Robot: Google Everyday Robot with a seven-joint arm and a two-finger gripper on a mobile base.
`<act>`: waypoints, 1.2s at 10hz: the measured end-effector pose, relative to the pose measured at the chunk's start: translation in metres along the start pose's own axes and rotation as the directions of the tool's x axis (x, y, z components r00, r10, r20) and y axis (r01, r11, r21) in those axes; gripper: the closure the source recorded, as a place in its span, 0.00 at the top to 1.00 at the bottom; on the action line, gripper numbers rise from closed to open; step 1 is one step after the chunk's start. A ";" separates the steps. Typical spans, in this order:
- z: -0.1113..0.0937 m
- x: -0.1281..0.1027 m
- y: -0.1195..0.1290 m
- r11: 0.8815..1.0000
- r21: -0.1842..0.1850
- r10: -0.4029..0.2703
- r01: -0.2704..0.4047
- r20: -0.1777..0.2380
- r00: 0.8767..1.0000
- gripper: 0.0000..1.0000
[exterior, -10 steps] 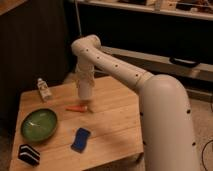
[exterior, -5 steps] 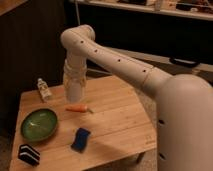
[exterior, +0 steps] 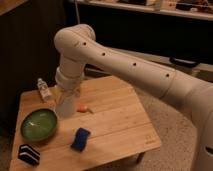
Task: Place the ceramic cup over the eraser
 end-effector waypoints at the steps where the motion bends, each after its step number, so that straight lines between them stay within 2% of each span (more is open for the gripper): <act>1: 0.002 -0.003 -0.006 1.000 0.004 -0.014 0.014 0.004 1.000 0.00; 8: 0.002 -0.001 -0.007 1.000 0.004 -0.024 0.024 -0.002 1.000 0.00; 9: 0.000 0.002 -0.014 0.999 0.004 -0.042 0.042 -0.014 0.999 0.00; 12: -0.007 0.033 -0.072 0.988 0.007 -0.154 0.155 -0.048 0.987 0.00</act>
